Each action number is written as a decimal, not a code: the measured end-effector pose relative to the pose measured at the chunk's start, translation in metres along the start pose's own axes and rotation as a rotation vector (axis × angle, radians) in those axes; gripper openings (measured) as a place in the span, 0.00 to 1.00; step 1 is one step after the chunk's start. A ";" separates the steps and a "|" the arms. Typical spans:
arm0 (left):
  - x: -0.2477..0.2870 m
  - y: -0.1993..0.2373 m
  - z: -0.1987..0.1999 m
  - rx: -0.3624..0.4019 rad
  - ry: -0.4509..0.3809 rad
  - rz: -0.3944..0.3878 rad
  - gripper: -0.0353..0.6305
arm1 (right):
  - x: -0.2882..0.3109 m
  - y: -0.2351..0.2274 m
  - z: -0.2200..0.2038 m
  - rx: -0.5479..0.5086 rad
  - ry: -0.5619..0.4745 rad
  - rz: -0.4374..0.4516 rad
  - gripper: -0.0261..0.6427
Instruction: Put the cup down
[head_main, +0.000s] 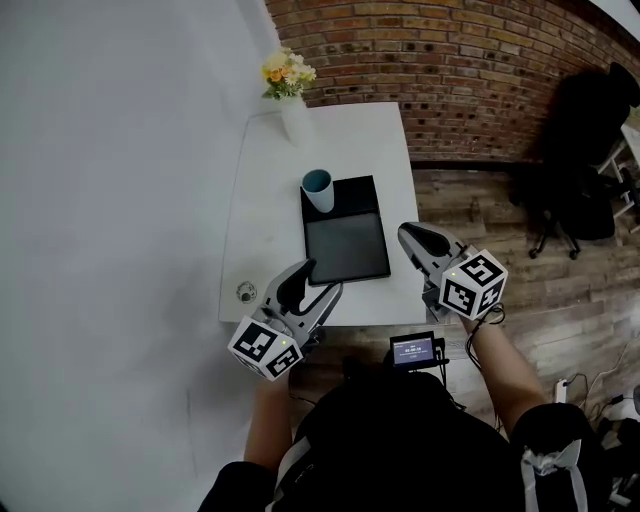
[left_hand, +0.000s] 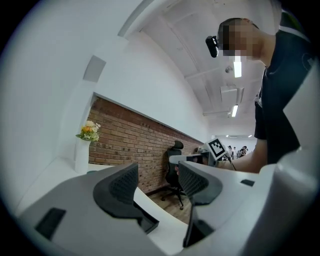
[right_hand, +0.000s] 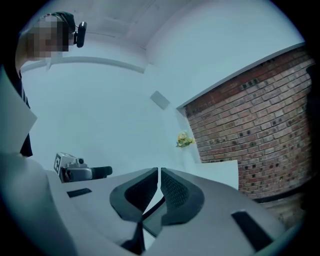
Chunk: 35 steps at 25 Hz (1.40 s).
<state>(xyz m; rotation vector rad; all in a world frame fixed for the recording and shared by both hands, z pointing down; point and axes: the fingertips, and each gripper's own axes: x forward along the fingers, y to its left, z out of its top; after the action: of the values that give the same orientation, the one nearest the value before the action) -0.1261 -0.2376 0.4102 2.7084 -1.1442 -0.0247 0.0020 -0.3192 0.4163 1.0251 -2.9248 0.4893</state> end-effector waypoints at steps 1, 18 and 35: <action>0.000 0.001 0.001 0.004 -0.006 0.005 0.42 | -0.004 0.001 0.002 -0.001 -0.007 -0.016 0.08; -0.001 -0.026 -0.006 0.009 -0.052 -0.012 0.06 | -0.056 0.043 -0.019 0.101 -0.029 -0.044 0.06; -0.005 -0.041 -0.014 0.014 -0.019 -0.050 0.06 | -0.057 0.057 -0.025 0.026 -0.027 -0.027 0.06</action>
<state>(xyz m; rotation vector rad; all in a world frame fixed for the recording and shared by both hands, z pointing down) -0.0987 -0.2037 0.4159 2.7544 -1.0856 -0.0498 0.0094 -0.2351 0.4171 1.0820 -2.9313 0.5185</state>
